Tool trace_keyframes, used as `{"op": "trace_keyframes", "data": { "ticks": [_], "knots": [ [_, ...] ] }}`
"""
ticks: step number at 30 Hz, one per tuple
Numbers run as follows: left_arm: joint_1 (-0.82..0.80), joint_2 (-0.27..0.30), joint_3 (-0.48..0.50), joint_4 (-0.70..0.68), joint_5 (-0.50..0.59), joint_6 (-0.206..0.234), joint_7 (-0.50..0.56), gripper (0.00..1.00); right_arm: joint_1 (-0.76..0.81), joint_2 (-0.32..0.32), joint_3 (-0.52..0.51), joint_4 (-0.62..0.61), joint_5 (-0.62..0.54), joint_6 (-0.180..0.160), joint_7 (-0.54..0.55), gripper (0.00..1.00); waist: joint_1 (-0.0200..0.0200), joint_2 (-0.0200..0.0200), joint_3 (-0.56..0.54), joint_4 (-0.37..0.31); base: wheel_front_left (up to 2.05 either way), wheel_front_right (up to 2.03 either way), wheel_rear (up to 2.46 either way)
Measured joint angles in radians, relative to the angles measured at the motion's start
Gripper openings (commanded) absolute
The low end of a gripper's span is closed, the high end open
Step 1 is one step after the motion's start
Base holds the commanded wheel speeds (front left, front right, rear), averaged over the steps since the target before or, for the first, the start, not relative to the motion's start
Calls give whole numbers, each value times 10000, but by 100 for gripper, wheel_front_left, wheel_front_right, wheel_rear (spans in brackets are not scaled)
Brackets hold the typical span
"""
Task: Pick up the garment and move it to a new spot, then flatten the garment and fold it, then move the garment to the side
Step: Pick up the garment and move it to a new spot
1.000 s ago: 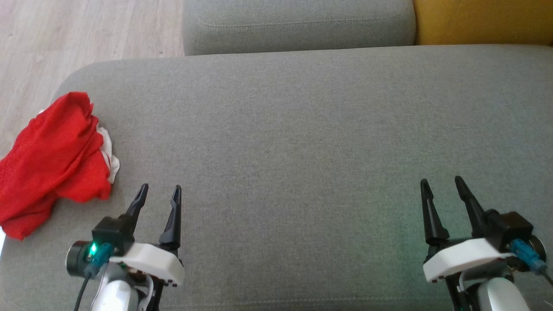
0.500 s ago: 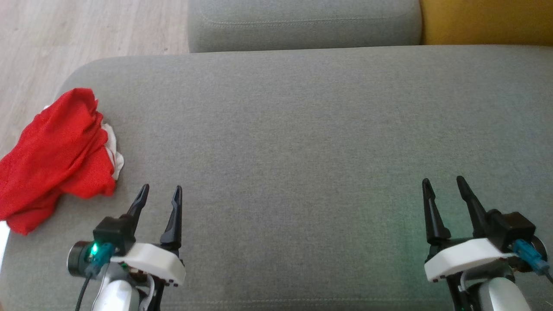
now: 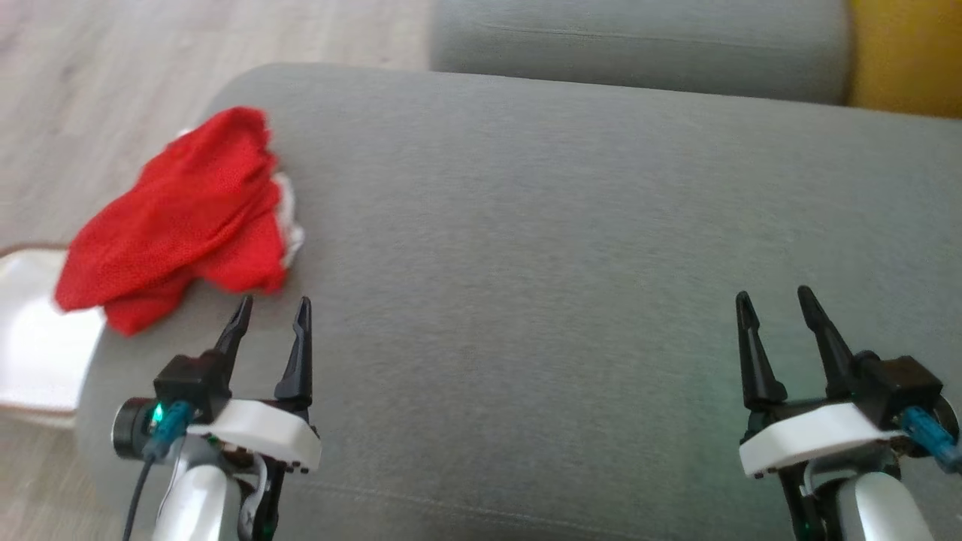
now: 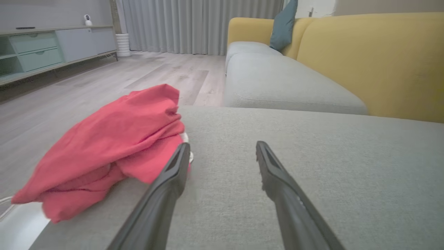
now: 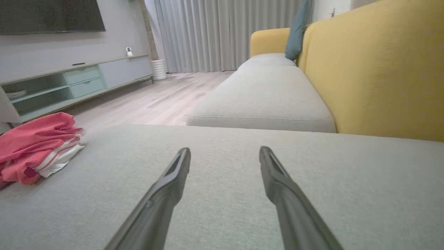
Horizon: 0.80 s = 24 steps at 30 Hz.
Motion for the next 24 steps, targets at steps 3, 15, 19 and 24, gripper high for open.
{"op": "trace_keyframes", "data": {
  "ticks": [3,15,19,24],
  "knots": [
    [1,13,150,-27,0,46,0,100,-10,2,132,-151,-33,0,100,100,0,0,21,523,0,0,0],
    [12,109,560,-192,2,84,0,100,-36,4,244,-347,-35,0,267,100,0,0,122,1858,0,0,0],
    [15,100,562,-224,0,86,0,100,-37,4,244,-347,-35,0,267,100,0,0,156,1918,0,0,0],
    [1,88,596,-267,0,71,0,100,-77,4,259,-414,-38,0,380,100,0,0,394,1915,0,0,0]
  ]
}}
